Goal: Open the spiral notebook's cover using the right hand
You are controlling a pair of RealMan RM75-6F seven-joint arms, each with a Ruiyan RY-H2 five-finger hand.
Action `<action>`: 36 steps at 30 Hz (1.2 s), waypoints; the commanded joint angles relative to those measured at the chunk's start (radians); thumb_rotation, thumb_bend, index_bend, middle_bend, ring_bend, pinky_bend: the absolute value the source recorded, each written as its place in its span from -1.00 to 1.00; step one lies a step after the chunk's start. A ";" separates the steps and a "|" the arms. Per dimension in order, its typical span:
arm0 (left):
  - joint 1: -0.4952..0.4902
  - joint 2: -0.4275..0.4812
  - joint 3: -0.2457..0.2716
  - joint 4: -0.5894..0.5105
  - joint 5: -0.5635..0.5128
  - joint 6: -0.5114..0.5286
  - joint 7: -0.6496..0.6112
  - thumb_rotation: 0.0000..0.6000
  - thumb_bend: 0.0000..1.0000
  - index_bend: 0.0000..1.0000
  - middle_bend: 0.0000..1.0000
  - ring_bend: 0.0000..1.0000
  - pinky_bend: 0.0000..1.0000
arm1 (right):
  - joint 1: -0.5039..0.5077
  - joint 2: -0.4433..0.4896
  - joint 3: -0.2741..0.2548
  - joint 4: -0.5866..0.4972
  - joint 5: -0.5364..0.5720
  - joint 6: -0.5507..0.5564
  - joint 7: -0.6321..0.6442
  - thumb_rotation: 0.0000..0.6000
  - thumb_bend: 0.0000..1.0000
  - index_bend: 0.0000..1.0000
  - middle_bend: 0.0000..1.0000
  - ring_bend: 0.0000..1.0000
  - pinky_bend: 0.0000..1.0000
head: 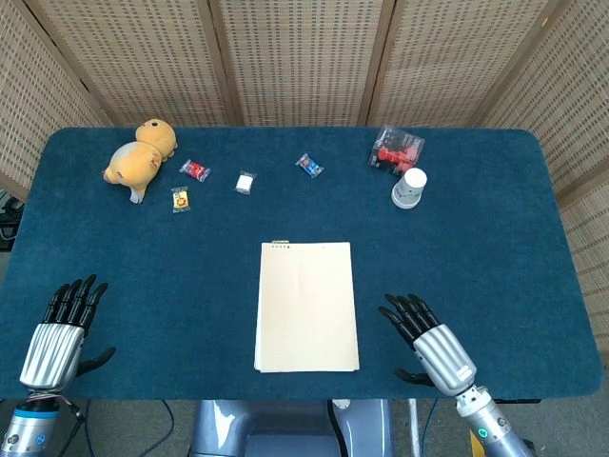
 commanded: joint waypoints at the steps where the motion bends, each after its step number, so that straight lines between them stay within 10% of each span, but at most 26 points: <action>1: -0.001 -0.001 0.001 0.004 0.000 -0.002 -0.001 1.00 -1.00 -1.00 -1.00 -1.00 -0.89 | 0.019 -0.033 0.009 -0.016 0.020 -0.038 -0.026 1.00 -0.65 -1.00 -1.00 -1.00 -1.00; 36: -0.004 -0.001 0.007 0.003 0.010 -0.009 -0.016 1.00 -1.00 -1.00 -1.00 -1.00 -0.90 | 0.064 -0.239 0.019 0.043 0.174 -0.151 -0.073 1.00 -0.54 -1.00 -1.00 -1.00 -1.00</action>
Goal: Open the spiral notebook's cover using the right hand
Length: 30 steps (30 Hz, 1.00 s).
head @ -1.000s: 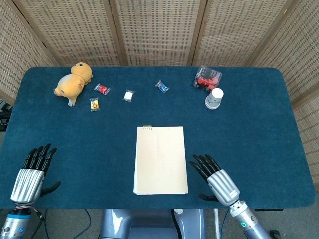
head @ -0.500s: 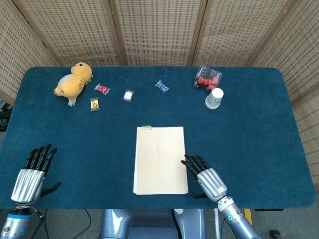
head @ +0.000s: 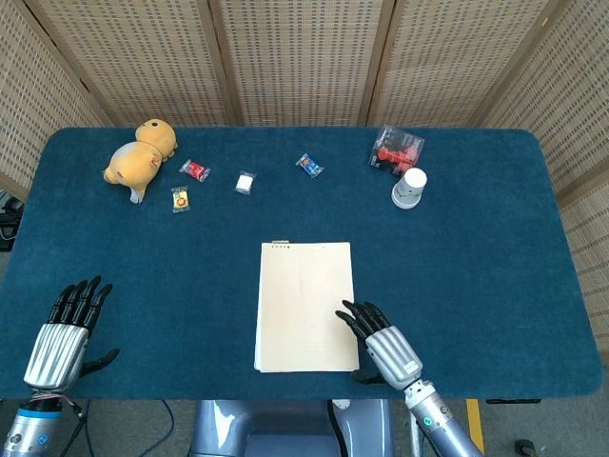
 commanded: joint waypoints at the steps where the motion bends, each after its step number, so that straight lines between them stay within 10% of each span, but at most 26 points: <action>1: 0.000 0.000 0.000 0.000 0.000 -0.001 -0.002 1.00 -1.00 -1.00 -1.00 -1.00 -0.90 | 0.002 -0.004 -0.001 0.002 0.004 -0.004 -0.001 1.00 -0.54 -1.00 -1.00 -1.00 -1.00; 30: -0.002 0.003 0.003 -0.003 0.005 -0.004 -0.009 1.00 -1.00 -1.00 -1.00 -1.00 -0.90 | 0.019 -0.088 0.006 0.069 0.070 -0.036 0.017 1.00 -0.53 -1.00 -1.00 -1.00 -1.00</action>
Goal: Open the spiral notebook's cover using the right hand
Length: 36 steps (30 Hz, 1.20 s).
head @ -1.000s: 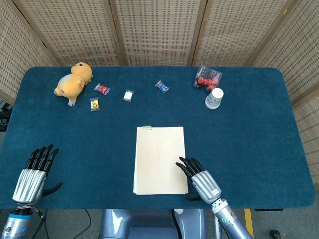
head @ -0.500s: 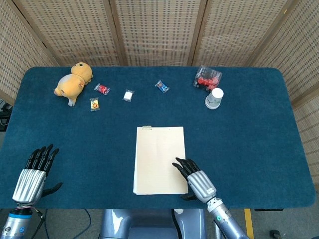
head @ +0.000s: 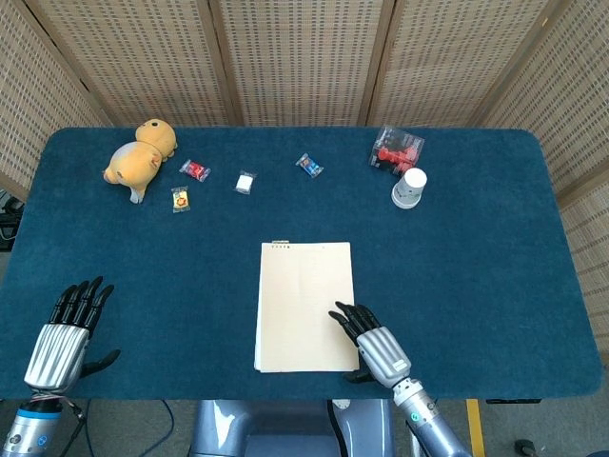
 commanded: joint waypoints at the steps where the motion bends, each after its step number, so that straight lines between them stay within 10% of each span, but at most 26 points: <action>1: -0.001 -0.001 -0.001 0.001 -0.003 -0.002 0.000 1.00 -1.00 -1.00 -1.00 -1.00 -0.90 | 0.002 -0.006 0.001 0.003 0.005 -0.005 0.001 1.00 -0.53 -1.00 -1.00 -1.00 -1.00; 36: 0.002 0.007 -0.002 -0.003 0.001 0.008 -0.016 1.00 -1.00 -1.00 -1.00 -1.00 -0.90 | 0.010 -0.112 0.009 0.066 0.038 -0.015 -0.016 1.00 -0.52 -1.00 -1.00 -1.00 -1.00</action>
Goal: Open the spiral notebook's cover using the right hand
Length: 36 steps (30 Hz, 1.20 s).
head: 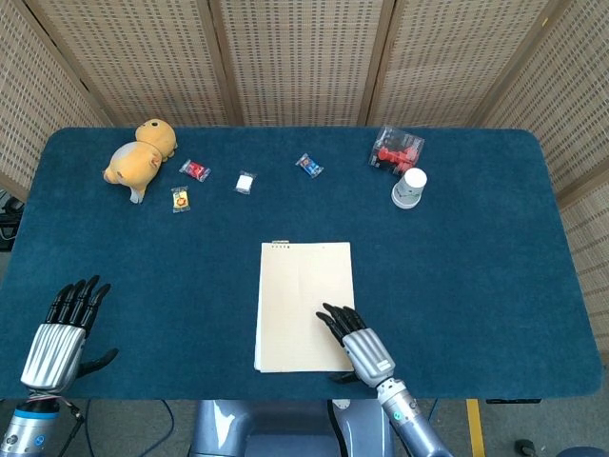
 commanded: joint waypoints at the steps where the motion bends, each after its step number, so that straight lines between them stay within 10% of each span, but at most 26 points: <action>1: 0.000 0.000 0.000 0.000 0.000 -0.001 0.001 1.00 -1.00 -1.00 -1.00 -1.00 -0.90 | 0.000 -0.006 -0.001 0.006 0.001 -0.001 0.001 1.00 -0.52 -1.00 -1.00 -1.00 -1.00; 28: -0.002 -0.002 0.002 0.000 -0.002 -0.008 -0.001 1.00 -1.00 -1.00 -1.00 -1.00 -0.90 | 0.020 -0.069 0.015 0.089 0.035 -0.035 0.001 1.00 -0.50 -1.00 -1.00 -1.00 -1.00; 36: -0.001 -0.002 0.004 0.000 0.001 -0.007 0.002 1.00 -1.00 -1.00 -1.00 -1.00 -0.90 | 0.026 -0.093 0.029 0.120 0.041 -0.031 -0.003 1.00 -0.15 -0.94 -1.00 -1.00 -1.00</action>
